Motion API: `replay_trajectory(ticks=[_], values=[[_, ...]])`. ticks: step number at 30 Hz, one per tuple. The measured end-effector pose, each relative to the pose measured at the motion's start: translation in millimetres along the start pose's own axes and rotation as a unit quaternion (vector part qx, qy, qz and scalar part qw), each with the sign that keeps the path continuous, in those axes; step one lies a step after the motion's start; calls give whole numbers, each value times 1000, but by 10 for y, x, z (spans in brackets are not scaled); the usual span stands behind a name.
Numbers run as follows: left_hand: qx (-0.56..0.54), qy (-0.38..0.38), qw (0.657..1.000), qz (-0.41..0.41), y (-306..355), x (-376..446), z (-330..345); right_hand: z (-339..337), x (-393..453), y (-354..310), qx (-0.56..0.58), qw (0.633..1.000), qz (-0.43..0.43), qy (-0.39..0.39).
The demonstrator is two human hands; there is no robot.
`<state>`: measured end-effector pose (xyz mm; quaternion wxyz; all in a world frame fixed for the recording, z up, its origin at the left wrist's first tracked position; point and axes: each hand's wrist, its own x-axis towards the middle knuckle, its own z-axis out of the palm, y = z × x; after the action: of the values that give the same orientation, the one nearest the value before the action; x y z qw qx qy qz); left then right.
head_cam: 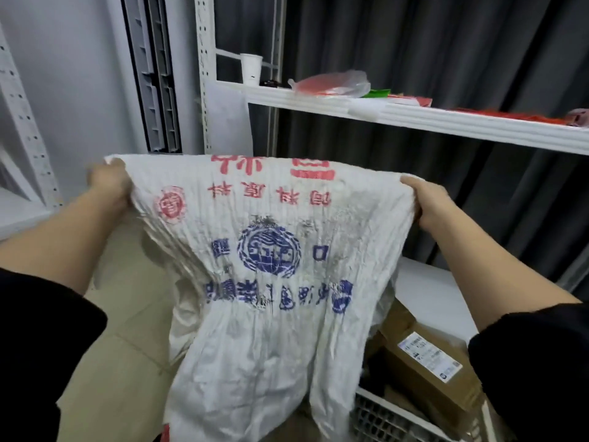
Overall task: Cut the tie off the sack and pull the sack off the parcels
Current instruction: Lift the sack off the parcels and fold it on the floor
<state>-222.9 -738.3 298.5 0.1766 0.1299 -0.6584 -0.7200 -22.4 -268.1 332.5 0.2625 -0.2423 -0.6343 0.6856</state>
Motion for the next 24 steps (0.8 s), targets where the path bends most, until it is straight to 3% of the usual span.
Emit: replay_trajectory(ticks=[2,3,4,6,7,9,11,14,16,24], values=[[15,23,999,33,-566,1426,-186,99,42,-3,37,997,-54,32],[-10,60,998,31,-577,1531,-287,170,48,9,62,995,-73,34],[-40,33,998,36,-543,1583,-328,258,19,18,91,993,-77,11],[-28,-22,997,65,-6,437,-214,488,-115,17,116,986,-59,-104],[18,-22,995,92,287,-287,-119,595,-169,21,84,983,-50,-158],[135,-77,978,141,429,-660,22,782,-202,56,-32,978,-57,-198],[200,-80,959,186,433,-616,-19,871,-184,63,-58,983,-90,-150],[125,-35,976,177,422,-536,-147,787,-106,18,40,996,-84,-9],[106,-26,981,159,331,-431,-238,674,-73,34,60,996,-70,2],[148,37,978,143,33,-204,-386,284,99,196,-51,991,-115,33]])
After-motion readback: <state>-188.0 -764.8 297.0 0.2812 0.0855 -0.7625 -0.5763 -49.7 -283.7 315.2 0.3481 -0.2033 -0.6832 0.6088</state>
